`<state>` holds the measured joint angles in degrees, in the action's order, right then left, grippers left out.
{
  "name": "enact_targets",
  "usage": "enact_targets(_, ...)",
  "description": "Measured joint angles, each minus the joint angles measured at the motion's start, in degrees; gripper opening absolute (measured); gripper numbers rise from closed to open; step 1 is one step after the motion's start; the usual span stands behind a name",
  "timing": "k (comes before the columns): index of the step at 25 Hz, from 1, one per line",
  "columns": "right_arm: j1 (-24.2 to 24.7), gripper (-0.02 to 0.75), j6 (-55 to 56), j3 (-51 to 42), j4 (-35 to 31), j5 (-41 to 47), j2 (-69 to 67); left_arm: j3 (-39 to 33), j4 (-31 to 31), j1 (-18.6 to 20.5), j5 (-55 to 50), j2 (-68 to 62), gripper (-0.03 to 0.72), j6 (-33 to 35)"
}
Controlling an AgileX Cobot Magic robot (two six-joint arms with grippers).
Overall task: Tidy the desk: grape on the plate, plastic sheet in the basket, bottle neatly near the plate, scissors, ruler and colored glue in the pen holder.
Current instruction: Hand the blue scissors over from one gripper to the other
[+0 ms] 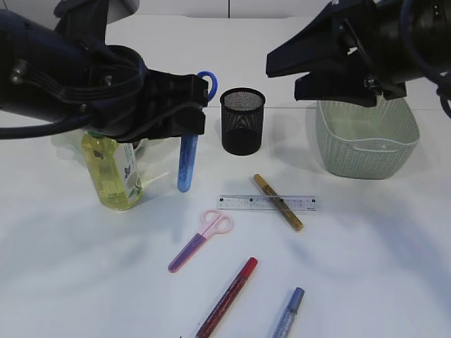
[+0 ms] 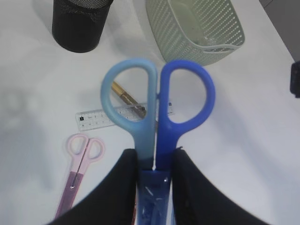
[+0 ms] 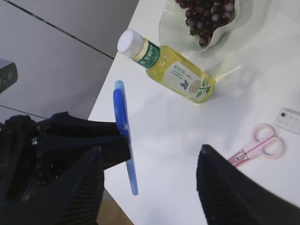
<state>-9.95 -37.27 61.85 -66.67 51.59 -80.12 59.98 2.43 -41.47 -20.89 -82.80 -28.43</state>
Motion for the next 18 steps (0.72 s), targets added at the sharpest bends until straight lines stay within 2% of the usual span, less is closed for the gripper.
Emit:
enact_targets(6, -0.34, 0.489, -3.20, 0.10, -5.01, -1.57, -2.21, 0.00, 0.00, 0.00, -0.35, 0.00, 0.167, 0.00)
enact_targets(14, -5.38, 0.489, -3.99, 5.09, -5.27, -3.24, -6.46, 0.00, 0.00, 0.00, -0.35, 0.00, 0.167, 0.00)
enact_targets(18, -6.32, 0.489, -3.99, 6.70, -5.27, -3.96, -8.30, 0.00, 0.00, 0.00, -0.35, 0.00, 0.167, 0.00)
